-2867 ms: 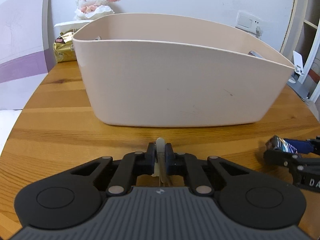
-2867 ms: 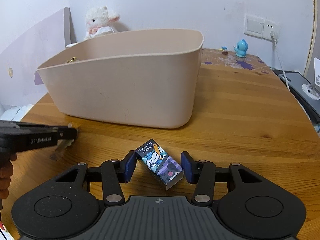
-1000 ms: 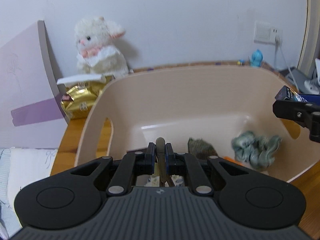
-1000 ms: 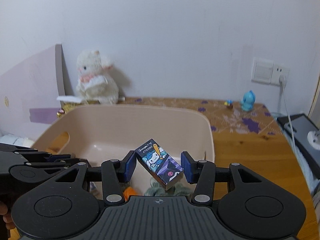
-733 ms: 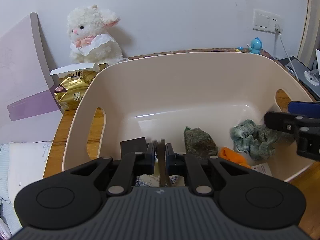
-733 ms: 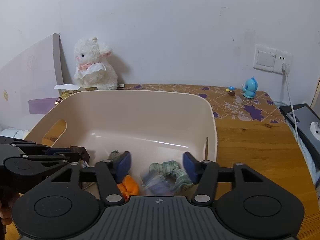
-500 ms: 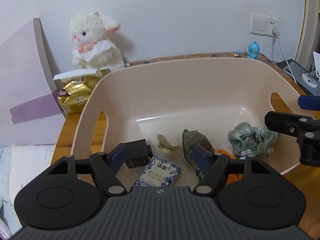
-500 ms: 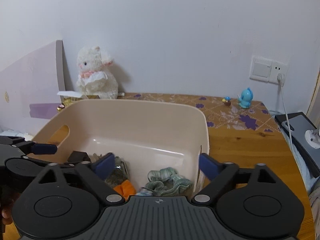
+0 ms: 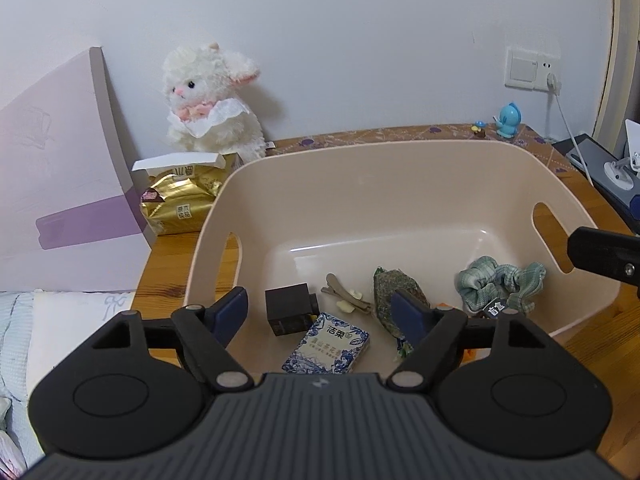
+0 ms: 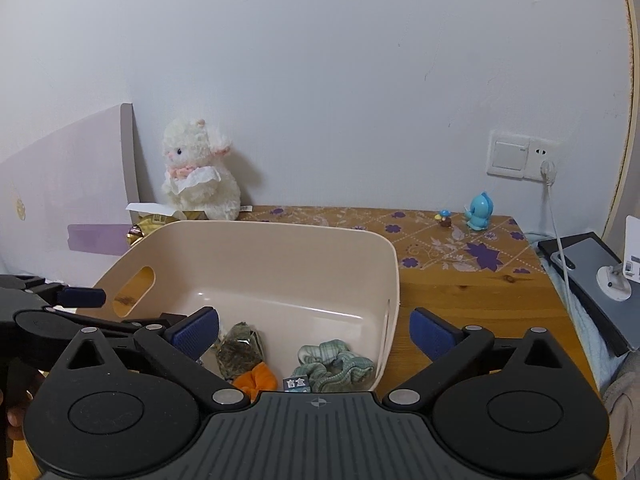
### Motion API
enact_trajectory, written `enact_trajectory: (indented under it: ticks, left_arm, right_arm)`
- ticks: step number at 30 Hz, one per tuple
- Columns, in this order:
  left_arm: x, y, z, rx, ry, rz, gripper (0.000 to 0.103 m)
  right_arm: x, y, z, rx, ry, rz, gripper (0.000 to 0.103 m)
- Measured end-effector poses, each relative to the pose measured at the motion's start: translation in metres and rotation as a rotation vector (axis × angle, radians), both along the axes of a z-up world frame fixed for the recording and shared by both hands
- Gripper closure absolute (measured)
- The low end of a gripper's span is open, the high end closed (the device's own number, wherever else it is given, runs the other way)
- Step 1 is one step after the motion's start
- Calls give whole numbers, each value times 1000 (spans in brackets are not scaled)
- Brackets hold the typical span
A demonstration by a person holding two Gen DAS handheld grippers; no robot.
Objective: Organize objects
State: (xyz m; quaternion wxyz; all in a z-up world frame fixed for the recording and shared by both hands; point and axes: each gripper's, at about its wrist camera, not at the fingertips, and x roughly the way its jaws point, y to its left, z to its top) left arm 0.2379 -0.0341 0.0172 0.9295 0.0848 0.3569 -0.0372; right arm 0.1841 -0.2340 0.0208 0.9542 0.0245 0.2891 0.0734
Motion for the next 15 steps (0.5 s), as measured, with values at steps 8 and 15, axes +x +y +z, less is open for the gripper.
enact_trajectory:
  ticks: [8,15]
  left_arm:
    - [-23,8,17,-23,-46,17,21]
    - [-56,16,34,-41,-98,20,17]
  right_arm:
    - [-26,-2,13,-19,-34,-7,0]
    - [-53,-6,24,7,-52,0,0]
